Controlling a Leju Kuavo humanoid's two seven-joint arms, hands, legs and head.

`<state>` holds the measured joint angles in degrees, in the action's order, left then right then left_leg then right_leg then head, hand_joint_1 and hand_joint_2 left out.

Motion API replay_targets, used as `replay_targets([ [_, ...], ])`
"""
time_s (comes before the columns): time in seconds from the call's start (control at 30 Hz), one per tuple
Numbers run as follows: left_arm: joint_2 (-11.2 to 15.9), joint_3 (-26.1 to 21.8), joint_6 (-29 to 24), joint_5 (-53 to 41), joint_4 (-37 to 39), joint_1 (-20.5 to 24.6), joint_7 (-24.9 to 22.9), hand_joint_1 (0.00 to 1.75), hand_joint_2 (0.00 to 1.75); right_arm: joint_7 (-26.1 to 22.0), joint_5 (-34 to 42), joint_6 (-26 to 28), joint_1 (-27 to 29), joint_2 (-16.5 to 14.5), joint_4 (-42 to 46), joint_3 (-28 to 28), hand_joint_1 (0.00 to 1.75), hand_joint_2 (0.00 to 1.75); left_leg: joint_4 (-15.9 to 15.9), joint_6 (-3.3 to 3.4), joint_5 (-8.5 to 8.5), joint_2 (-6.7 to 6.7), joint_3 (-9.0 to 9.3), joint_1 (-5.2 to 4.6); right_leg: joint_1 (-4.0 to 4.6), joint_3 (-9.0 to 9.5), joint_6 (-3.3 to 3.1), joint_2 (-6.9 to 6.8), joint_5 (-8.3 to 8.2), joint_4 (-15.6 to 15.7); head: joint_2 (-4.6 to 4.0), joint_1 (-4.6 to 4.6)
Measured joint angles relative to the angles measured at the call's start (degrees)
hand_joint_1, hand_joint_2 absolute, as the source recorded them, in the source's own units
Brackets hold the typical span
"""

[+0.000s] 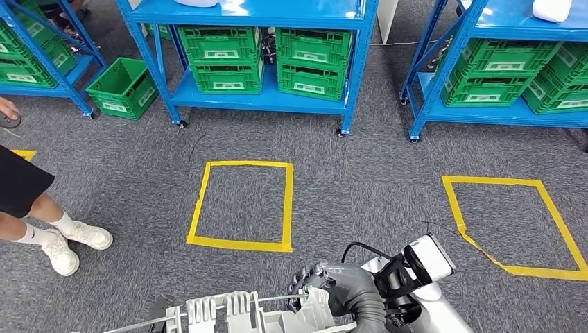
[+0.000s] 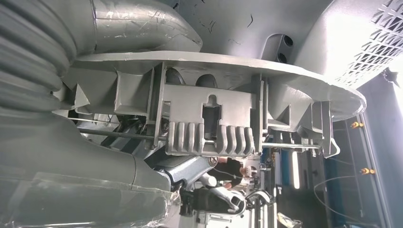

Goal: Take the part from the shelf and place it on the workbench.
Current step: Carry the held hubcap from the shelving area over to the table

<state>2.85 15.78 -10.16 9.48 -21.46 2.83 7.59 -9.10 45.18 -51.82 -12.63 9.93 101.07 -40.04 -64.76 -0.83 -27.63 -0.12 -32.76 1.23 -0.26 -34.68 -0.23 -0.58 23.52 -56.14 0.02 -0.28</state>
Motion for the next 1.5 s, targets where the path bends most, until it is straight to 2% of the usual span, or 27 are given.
replay_targets([
  [0.07,0.0,0.0,0.0,-0.2,-0.1,0.2,0.0,0.0,1.75,-0.1,-0.1,0.0,0.0,0.0,0.1,0.0,1.75,1.75,6.4,0.61,-1.72,-0.16,4.38,-0.24,0.19,-0.74,0.73,-0.08,-0.87,-0.4,0.0,0.09],
  [0.1,0.0,0.0,0.0,-0.3,-0.1,0.2,0.0,0.0,1.75,-0.1,-0.2,0.0,-0.1,0.0,0.2,0.1,1.75,1.75,7.8,1.12,-2.19,-0.21,4.96,-0.48,0.24,-0.92,1.1,-0.14,-1.41,-0.3,0.0,0.13],
  [0.17,0.0,0.0,0.0,-0.3,-0.2,0.2,0.0,0.0,1.75,-0.2,-0.2,0.0,-0.1,0.0,0.2,0.1,1.75,1.75,8.2,2.29,-1.15,-0.02,3.97,-0.64,0.12,-1.44,1.72,-0.15,-2.07,-0.3,0.0,0.16],
  [0.2,0.0,0.0,0.0,-0.3,-0.2,0.2,0.0,0.0,1.75,-0.2,-0.2,0.0,-0.1,0.0,0.2,0.2,1.75,1.75,8.3,2.89,-0.38,0.14,3.32,-0.62,0.04,-2.06,1.74,-0.06,-1.24,-1.1,0.0,0.2],
  [0.23,0.0,0.0,0.0,-0.3,-0.2,0.3,0.0,0.0,1.75,-0.2,-0.2,0.0,0.0,0.1,0.2,0.2,1.75,1.75,8.5,3.35,0.49,0.28,2.48,-0.55,-0.01,-2.97,1.51,0.05,0.73,-2.9,0.0,0.22],
  [0.3,0.0,0.0,0.0,-0.3,-0.2,0.4,0.0,0.0,1.75,-0.2,-0.2,0.0,0.0,0.1,0.2,0.2,1.75,1.75,8.6,3.85,2.2,0.4,0.6,-0.59,-0.14,-5.23,0.86,0.2,6.57,-9.9,0.0,0.26],
  [0.33,0.0,0.0,0.0,-0.3,-0.2,0.4,0.0,0.0,1.75,-0.2,-0.2,0.0,0.0,0.1,0.2,0.2,1.75,1.75,8.6,3.88,3.09,0.43,-0.51,-0.66,-0.17,-6.08,0.89,0.23,8.7,-14.0,0.0,0.25],
  [0.37,0.0,-0.1,0.0,-0.3,-0.2,0.4,0.0,0.0,1.75,-0.2,-0.2,0.0,0.0,0.1,0.2,0.2,1.75,1.75,8.5,3.85,3.98,0.46,-1.63,-0.71,-0.19,-6.34,1.26,0.25,9.51,-17.1,0.0,0.25],
  [0.4,0.0,-0.1,0.0,-0.3,-0.2,0.4,0.0,0.0,1.75,-0.2,-0.2,0.0,0.0,0.1,0.2,0.2,1.75,1.75,8.5,3.76,4.84,0.49,-2.8,-0.74,-0.2,-5.73,1.85,0.26,9.04,-18.5,0.0,0.25],
  [0.47,0.0,-0.1,0.0,-0.3,-0.2,0.4,0.0,0.0,1.75,-0.2,-0.2,0.0,0.0,0.1,0.2,0.3,1.75,1.75,8.4,3.45,6.47,0.47,-4.94,-0.79,-0.16,-1.22,2.71,0.27,6.64,-15.2,0.0,0.25],
  [0.5,0.0,-0.1,0.0,-0.3,-0.2,0.4,0.0,0.0,1.75,-0.2,-0.2,0.0,0.0,0.1,0.2,0.3,1.75,1.75,8.3,3.21,7.16,0.42,-5.77,-0.87,-0.05,2.7,2.5,0.25,6.39,-10.7,0.0,0.26],
  [0.57,-0.1,-0.1,0.0,-0.3,-0.3,0.4,0.0,0.0,1.75,-0.2,-0.2,0.0,-0.1,0.1,0.3,0.3,1.75,1.75,8.3,2.62,8.44,0.39,-6.7,-1.01,0.25,9.56,1.43,0.15,8.13,-1.1,0.0,0.16],
  [0.6,-0.1,-0.2,0.0,-0.3,-0.3,0.4,0.0,0.0,1.75,-0.2,-0.2,-0.1,-0.2,0.0,0.4,0.3,1.75,1.75,8.4,2.25,9.06,0.41,-6.87,-1.01,0.44,11.31,0.92,0.1,9.0,1.7,0.0,0.13],
  [0.63,-0.1,-0.3,0.0,-0.3,-0.3,0.4,0.0,0.0,1.75,-0.2,-0.2,-0.1,-0.1,0.0,0.4,0.4,1.75,1.75,8.5,1.88,9.67,0.45,-6.93,-0.96,0.54,11.57,0.59,0.07,9.22,2.9,0.0,0.07],
  [0.7,0.0,-0.5,0.1,-0.2,-0.3,0.2,0.0,0.0,1.75,-0.3,-0.5,-0.2,-0.1,0.0,0.4,0.5,1.75,1.75,8.3,1.13,9.53,0.4,-7.3,-0.66,0.26,10.82,-0.17,0.02,8.26,2.6,0.0,0.05],
  [0.77,0.0,-0.6,0.2,0.0,-0.3,0.0,0.0,0.0,1.75,-0.5,-1.0,-0.3,-0.1,-0.1,0.4,0.6,1.75,1.75,4.2,0.4,5.41,0.28,-8.65,-0.39,-0.07,10.16,-0.94,-0.06,7.13,2.7,0.0,-0.04],
  [0.83,0.0,-0.8,0.2,0.1,-0.3,-0.1,0.1,0.0,1.75,-0.8,-1.5,-0.3,0.0,-0.2,0.4,0.7,1.75,1.75,-3.6,-0.22,0.35,0.25,-10.76,-0.26,0.08,9.31,-1.24,-0.11,6.31,2.6,0.0,-0.11],
  [0.87,0.0,-0.8,0.2,0.1,-0.3,-0.1,0.1,0.0,1.75,-1.0,-1.8,-0.3,0.0,-0.2,0.4,0.7,1.75,1.75,-6.8,-0.4,-0.74,0.25,-11.37,-0.23,0.16,8.85,-1.22,-0.13,6.01,2.4,0.0,-0.12],
  [0.93,0.0,-0.9,0.2,0.1,-0.2,-0.2,0.1,0.0,1.75,-1.3,-2.3,-0.3,0.2,-0.3,0.4,0.8,1.75,1.75,-6.7,-0.29,0.2,0.32,-9.46,-0.23,0.31,8.16,-1.17,-0.32,5.68,1.9,0.0,-0.14],
  [1.0,0.1,-0.9,0.2,0.1,-0.2,-0.1,0.1,0.0,1.75,-1.7,-3.0,-0.3,0.2,-0.4,0.5,1.0,1.75,1.75,0.5,0.56,2.14,1.13,-4.07,-0.45,0.57,7.84,-1.15,-0.7,5.58,1.4,0.0,-0.15],
  [1.07,0.1,-0.9,0.2,0.0,-0.2,0.0,0.1,0.0,1.75,-2.1,-3.6,-0.3,0.2,-0.5,0.6,1.1,1.75,1.75,6.2,1.77,2.67,2.33,-0.52,-1.08,0.93,7.56,-0.94,-1.28,5.48,1.3,0.0,-0.1],
  [1.17,0.3,-1.0,0.2,-0.3,-0.2,0.0,0.2,0.0,1.75,-2.4,-4.1,-0.3,0.4,-0.5,0.9,1.4,1.75,1.75,8.0,2.9,2.92,2.06,-0.23,-1.51,1.15,7.12,-0.42,-2.41,5.41,1.2,0.0,-0.14],
  [1.23,0.3,-1.0,0.2,-0.3,-0.2,0.0,0.2,0.0,1.75,-2.5,-4.3,-0.3,0.3,-0.4,1.1,1.5,1.75,1.75,9.1,3.46,3.65,1.34,-0.12,-1.17,1.1,6.12,-0.1,-1.88,6.47,-0.4,0.0,-0.1],
  [1.33,0.0,-1.0,0.2,-0.5,-0.3,0.2,0.2,0.0,1.75,-2.7,-4.6,-0.3,0.5,-0.3,1.2,1.7,1.75,1.75,9.7,3.79,4.52,0.18,-0.67,-0.89,0.3,0.59,-0.01,0.0,10.87,-11.0,0.0,-0.03],
  [1.4,-0.1,-1.0,0.3,-0.6,-0.3,0.1,0.2,0.0,1.75,-3.0,-4.8,-0.3,0.9,-0.2,1.2,1.7,1.75,1.75,9.6,3.48,4.89,-0.81,-1.24,-0.73,-0.45,-2.23,0.79,0.24,12.05,-16.3,0.0,-0.04],
  [1.43,-0.1,-1.0,0.3,-0.6,-0.2,0.1,0.2,0.0,1.75,-3.1,-5.0,-0.3,1.0,-0.2,1.2,1.7,1.75,1.75,9.4,3.26,5.04,-1.34,-1.48,-0.55,-0.83,-1.98,1.56,0.29,11.26,-15.6,0.0,-0.04],
  [1.5,-0.2,-1.0,0.4,-0.8,-0.3,0.1,0.1,0.0,1.75,-3.3,-5.2,-0.3,1.0,-0.1,1.2,1.8,1.75,1.75,8.7,2.58,5.13,-2.44,-2.11,-0.12,-1.77,1.36,3.33,1.22,8.08,-8.5,0.0,0.03],
])
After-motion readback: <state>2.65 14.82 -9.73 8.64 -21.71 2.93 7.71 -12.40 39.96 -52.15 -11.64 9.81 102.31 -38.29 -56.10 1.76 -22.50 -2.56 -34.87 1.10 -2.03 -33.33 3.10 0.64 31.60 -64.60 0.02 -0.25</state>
